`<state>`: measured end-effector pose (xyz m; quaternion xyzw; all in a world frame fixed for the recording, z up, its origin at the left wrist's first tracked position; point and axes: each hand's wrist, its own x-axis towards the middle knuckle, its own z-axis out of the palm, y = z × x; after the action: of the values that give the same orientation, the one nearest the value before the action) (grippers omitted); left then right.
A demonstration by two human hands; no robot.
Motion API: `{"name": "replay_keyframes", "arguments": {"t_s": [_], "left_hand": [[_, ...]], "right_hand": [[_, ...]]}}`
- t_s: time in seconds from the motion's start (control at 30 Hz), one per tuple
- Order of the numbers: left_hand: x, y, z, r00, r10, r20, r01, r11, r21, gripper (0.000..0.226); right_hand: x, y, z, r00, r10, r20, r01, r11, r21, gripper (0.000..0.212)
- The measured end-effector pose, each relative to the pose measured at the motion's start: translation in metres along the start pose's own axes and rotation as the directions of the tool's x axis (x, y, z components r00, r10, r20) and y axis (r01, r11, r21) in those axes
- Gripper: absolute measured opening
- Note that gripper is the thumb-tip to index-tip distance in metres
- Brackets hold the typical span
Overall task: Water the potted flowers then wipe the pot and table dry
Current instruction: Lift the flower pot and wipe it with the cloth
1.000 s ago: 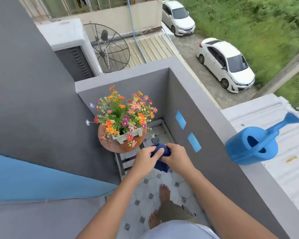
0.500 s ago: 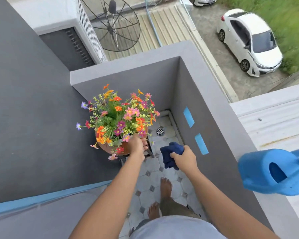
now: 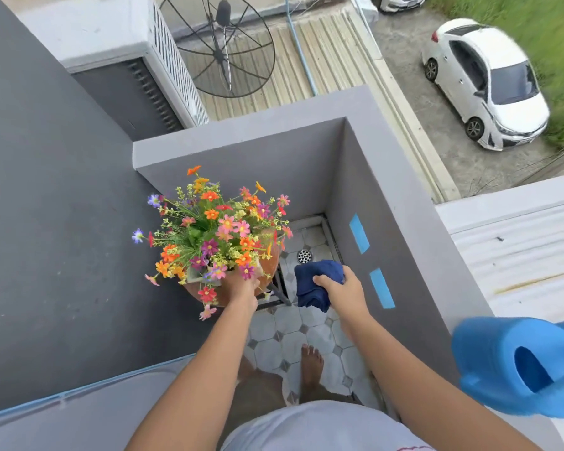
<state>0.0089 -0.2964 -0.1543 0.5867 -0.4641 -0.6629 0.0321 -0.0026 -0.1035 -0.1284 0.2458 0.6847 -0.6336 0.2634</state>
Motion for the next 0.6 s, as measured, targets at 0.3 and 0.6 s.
{"name": "replay_keyframes", "arguments": {"t_s": [0.3, 0.6], "left_hand": [[-0.028, 0.055, -0.032, 0.971, 0.002, 0.238, 0.001, 1.000, -0.015, 0.028], [-0.067, 0.076, -0.044, 0.908, 0.006, 0.419, -0.024, 0.999, 0.038, 0.031]], "right_hand": [[0.005, -0.048, 0.035, 0.961, -0.269, -0.063, 0.274, 0.956, 0.099, 0.025], [-0.002, -0.101, 0.079, 0.812, -0.578, -0.075, 0.573, 0.816, -0.078, 0.014]]}}
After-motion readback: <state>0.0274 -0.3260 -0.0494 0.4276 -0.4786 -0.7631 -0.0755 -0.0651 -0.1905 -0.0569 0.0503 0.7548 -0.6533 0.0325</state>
